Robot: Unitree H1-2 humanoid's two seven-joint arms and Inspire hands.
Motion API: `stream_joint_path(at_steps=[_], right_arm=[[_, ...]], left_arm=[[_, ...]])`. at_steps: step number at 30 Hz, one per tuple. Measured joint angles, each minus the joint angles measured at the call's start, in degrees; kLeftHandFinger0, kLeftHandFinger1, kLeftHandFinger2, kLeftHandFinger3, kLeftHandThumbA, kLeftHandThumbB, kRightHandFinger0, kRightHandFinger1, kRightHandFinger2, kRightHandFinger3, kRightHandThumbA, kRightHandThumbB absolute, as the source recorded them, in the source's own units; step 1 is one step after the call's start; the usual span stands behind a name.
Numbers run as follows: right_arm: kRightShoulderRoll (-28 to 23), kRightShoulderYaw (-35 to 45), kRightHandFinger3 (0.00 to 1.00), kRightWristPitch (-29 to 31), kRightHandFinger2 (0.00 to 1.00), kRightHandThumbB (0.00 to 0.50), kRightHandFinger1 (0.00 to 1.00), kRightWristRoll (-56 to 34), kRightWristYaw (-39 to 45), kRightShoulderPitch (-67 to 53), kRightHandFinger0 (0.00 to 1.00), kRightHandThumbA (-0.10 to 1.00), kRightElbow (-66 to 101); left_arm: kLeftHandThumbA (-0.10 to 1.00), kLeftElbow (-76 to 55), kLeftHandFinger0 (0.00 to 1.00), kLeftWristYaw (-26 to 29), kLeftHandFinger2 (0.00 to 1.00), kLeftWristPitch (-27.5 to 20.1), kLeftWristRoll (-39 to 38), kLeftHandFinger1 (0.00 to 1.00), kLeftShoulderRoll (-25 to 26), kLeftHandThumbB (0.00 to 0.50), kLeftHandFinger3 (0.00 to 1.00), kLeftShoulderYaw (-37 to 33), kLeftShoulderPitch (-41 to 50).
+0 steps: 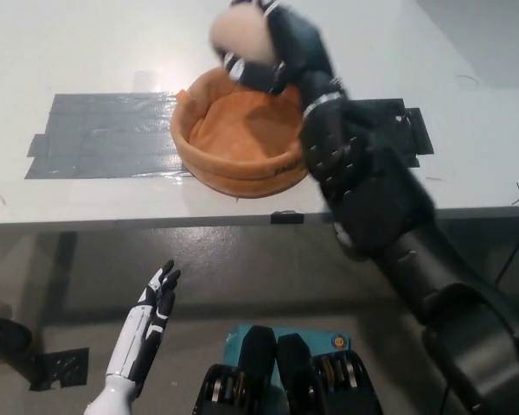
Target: A person hands a emotional support dumpling to the robot which it grabs with its right hand and places in the soft place kept infront of it in the centre of the desk
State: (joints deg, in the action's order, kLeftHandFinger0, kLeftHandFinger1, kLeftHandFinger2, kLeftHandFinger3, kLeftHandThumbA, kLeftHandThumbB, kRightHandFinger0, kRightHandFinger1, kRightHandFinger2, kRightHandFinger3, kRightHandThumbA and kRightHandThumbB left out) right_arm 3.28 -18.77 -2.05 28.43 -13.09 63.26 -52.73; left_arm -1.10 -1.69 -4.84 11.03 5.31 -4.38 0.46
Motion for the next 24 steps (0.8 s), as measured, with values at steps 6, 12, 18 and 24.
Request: stream_joint_path(at_steps=[6,12,18,24], right_arm=[[1.3,-0.6,1.00,1.9,1.00,0.420,1.00,-1.0,2.3,0.5,1.00,0.56,-10.5],[0.6,-2.1,1.00,2.8,1.00,0.462,1.00,-1.4,8.0,1.1,1.00,0.87,-13.3],[0.1,-2.1,1.00,3.1,1.00,0.500,1.00,-1.7,10.6,1.1,1.00,0.99,-11.8],[-1.6,0.3,1.00,3.2,1.00,0.475,1.00,-3.0,11.9,0.5,1.00,0.93,-1.1]], left_arm=[[0.99,-0.7,1.00,0.0,1.00,0.1,0.7,1.00,0.1,0.075,1.00,-0.5,-0.2],[0.97,-0.8,1.00,0.0,1.00,0.1,1.0,1.00,0.1,0.087,1.00,-0.8,-0.8],[0.96,-0.8,1.00,-0.1,1.00,0.2,1.1,1.00,0.2,0.085,1.00,-0.9,-1.1],[0.94,-0.8,1.00,-0.1,1.00,0.4,1.1,1.00,0.2,0.086,1.00,-1.0,-1.1]])
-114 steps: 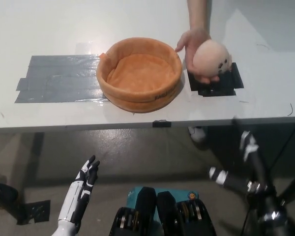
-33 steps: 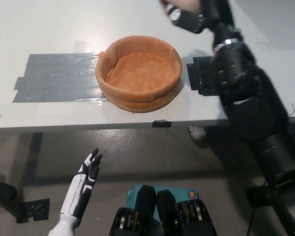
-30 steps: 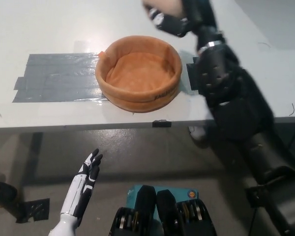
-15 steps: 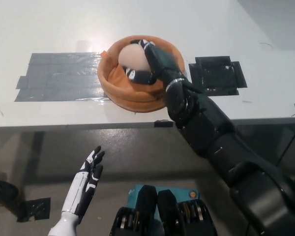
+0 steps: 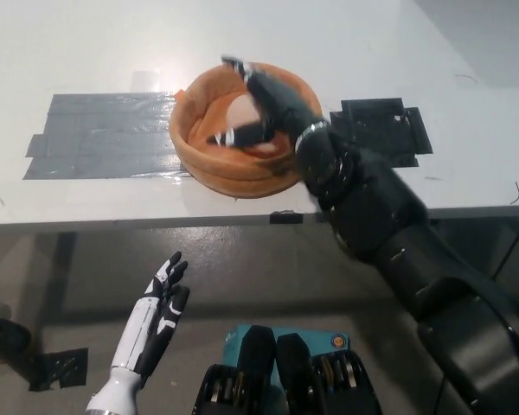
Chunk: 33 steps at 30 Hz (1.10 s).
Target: A person hands a emotional support dumpling to the robot which it grabs with its right hand and places in the soft place kept infront of it in the centre of the desk
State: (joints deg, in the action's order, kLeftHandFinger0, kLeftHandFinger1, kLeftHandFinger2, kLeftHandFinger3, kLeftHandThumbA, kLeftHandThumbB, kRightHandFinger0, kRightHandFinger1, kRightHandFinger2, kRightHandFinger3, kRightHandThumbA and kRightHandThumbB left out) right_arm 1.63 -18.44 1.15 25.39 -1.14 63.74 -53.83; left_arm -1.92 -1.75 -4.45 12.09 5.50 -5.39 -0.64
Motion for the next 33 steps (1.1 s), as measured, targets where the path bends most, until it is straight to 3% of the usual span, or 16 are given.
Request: stream_joint_path(at_steps=[3,5,6,12,14,18,21,22,24,32,33], right_arm=[[-0.8,2.2,1.00,-0.1,1.00,0.456,1.00,-1.2,0.5,-1.2,1.00,0.89,7.2],[-1.2,3.9,1.00,-0.1,1.00,0.490,1.00,-2.2,0.9,-1.9,1.00,0.92,11.5],[-1.6,4.9,1.00,-0.1,1.00,0.472,1.00,-2.9,1.1,-2.4,1.00,0.89,14.1],[-4.0,7.9,1.00,-0.9,1.00,0.484,1.00,-4.4,2.0,-4.9,1.00,0.95,27.4],[-4.7,8.2,1.00,-1.4,1.00,0.446,1.00,-4.5,2.2,-6.5,1.00,0.94,31.8],[-5.7,8.3,1.00,-2.3,1.00,0.403,1.00,-4.5,2.8,-11.4,1.00,0.91,39.9],[-6.1,8.3,1.00,-2.8,1.00,0.380,1.00,-4.5,3.2,-18.0,1.00,0.93,46.9],[-6.2,8.3,1.00,-2.8,1.00,0.365,1.00,-4.5,3.2,-19.8,1.00,0.87,48.6],[-6.4,8.3,1.00,-2.9,1.00,0.366,1.00,-4.5,3.3,-22.5,1.00,0.87,51.0],[-9.4,9.4,1.00,-0.6,1.00,0.323,1.00,-6.7,3.7,-49.9,1.00,0.85,65.6],[-9.7,9.8,1.00,-0.1,1.00,0.319,1.00,-7.1,3.7,-52.0,1.00,0.88,65.2]], left_arm=[[0.96,0.0,1.00,0.0,1.00,0.1,0.0,1.00,0.0,0.089,1.00,0.0,0.0],[0.99,0.0,1.00,0.0,1.00,0.1,0.0,1.00,0.0,0.094,1.00,0.0,0.0],[1.00,0.0,1.00,0.0,1.00,0.1,-0.1,1.00,0.0,0.104,1.00,0.0,-0.1],[0.98,0.7,1.00,0.0,1.00,0.1,-0.4,1.00,0.0,0.107,1.00,0.0,-0.4],[0.99,1.4,1.00,0.0,1.00,0.1,-0.4,1.00,0.0,0.142,1.00,0.0,-0.7],[1.00,2.1,1.00,0.0,1.00,0.1,-0.4,1.00,0.0,0.131,1.00,0.0,-1.1],[0.99,2.3,1.00,0.0,1.00,0.2,-0.4,1.00,0.0,0.105,1.00,0.0,-1.3],[1.00,2.3,1.00,0.0,1.00,0.2,-0.4,1.00,0.0,0.101,1.00,0.0,-1.3],[1.00,2.3,1.00,0.0,1.00,0.2,-0.4,1.00,0.0,0.101,1.00,0.0,-1.3],[1.00,2.3,1.00,0.0,1.00,0.0,-0.4,1.00,0.0,0.096,1.00,0.0,-1.4],[1.00,2.4,1.00,0.0,1.00,-0.1,-0.4,1.00,0.0,0.100,1.00,0.0,-1.4]])
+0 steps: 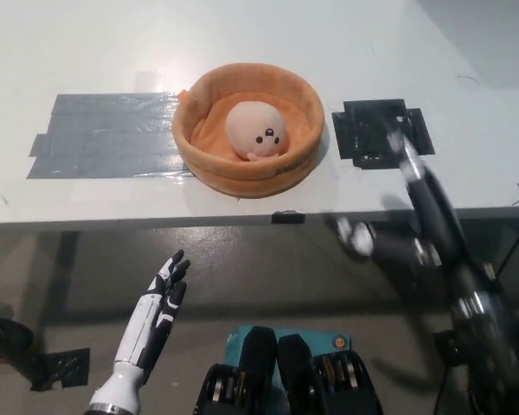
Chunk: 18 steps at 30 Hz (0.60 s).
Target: A person hands a emotional support dumpling to the robot which it grabs with its right hand and places in the soft place kept infront of it in the centre of the desk
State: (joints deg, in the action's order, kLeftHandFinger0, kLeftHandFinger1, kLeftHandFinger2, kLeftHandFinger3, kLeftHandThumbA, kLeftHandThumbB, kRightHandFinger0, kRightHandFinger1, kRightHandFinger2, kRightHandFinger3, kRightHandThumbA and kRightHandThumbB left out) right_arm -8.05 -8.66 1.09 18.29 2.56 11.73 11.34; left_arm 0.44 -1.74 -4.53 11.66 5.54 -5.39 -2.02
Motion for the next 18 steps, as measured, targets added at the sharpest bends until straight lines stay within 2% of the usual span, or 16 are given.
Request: stream_joint_path(at_steps=[3,9,13,18], right_arm=[[-0.4,1.0,1.00,1.0,1.00,0.293,1.00,-1.2,0.0,-3.8,1.00,0.92,-2.2],[-0.5,1.3,1.00,3.9,1.00,0.329,1.00,-2.4,0.0,-5.6,1.00,0.98,-11.0],[-0.5,1.2,1.00,5.1,1.00,0.296,1.00,-2.4,-0.1,-5.6,1.00,0.91,-15.5],[-0.3,0.8,1.00,7.2,1.00,0.346,1.00,-2.5,-0.1,-5.5,1.00,0.91,-20.1]], left_arm=[[1.00,0.0,1.00,0.0,1.00,-0.3,0.0,1.00,0.0,0.110,1.00,0.0,0.0],[1.00,0.0,1.00,0.0,1.00,-0.5,0.0,1.00,-0.2,0.108,1.00,-0.1,0.5],[1.00,0.0,1.00,0.0,1.00,-0.5,0.0,1.00,-0.2,0.110,1.00,-0.1,0.9],[0.99,0.1,1.00,0.0,1.00,-0.7,0.0,1.00,-0.2,0.117,1.00,-0.1,0.9]])
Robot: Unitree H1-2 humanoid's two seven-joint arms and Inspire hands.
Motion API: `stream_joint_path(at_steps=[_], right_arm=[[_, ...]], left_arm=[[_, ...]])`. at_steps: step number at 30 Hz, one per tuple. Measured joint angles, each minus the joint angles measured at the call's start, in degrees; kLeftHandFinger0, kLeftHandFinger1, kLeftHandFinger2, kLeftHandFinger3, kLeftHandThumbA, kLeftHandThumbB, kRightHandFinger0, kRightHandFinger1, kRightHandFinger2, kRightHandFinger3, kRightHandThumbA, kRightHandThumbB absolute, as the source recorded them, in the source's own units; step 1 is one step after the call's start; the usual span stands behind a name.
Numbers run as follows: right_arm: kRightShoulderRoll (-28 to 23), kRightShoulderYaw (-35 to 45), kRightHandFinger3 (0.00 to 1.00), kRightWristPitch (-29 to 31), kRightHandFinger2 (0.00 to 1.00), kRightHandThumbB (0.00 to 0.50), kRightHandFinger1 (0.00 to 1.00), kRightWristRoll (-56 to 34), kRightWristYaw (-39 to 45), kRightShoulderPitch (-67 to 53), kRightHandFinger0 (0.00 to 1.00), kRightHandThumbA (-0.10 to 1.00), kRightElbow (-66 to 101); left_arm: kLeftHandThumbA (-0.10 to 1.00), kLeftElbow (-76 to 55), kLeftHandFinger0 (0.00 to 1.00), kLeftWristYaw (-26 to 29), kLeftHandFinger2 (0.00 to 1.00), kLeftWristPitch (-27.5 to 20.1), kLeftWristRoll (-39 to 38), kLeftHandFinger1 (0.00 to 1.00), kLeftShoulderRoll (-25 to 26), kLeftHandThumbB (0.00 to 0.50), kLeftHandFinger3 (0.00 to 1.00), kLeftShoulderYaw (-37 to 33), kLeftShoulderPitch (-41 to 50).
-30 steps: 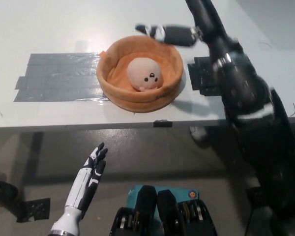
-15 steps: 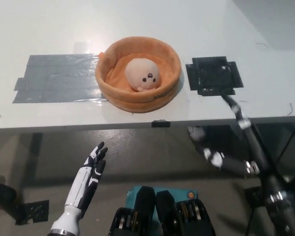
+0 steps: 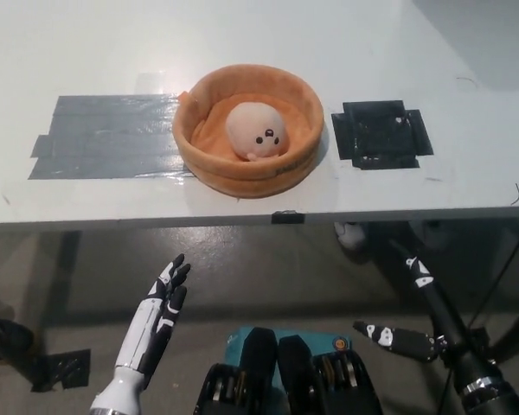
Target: A person hands a emotional support dumpling to the robot which it grabs with its right hand and places in the soft place kept infront of it in the centre of the desk
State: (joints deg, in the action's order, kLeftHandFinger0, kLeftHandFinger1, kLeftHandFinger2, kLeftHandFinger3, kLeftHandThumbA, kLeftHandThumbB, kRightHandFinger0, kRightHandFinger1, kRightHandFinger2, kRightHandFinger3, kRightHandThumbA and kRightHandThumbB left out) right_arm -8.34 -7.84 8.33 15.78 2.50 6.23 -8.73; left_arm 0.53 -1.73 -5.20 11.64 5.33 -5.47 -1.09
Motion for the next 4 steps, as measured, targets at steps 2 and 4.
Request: stream_joint_path(at_steps=[2,4], right_arm=[[0.2,-0.3,1.00,0.6,1.00,0.336,1.00,0.0,0.0,0.0,1.00,0.90,-1.2],[0.4,-0.7,1.00,1.1,1.00,0.338,1.00,0.0,0.0,-0.1,1.00,0.90,-1.7]], left_arm=[[0.99,0.0,1.00,0.0,1.00,-0.1,0.0,1.00,0.0,0.114,1.00,0.0,0.1],[0.99,0.0,1.00,0.0,1.00,-0.1,0.0,1.00,0.0,0.112,1.00,0.0,0.2]])
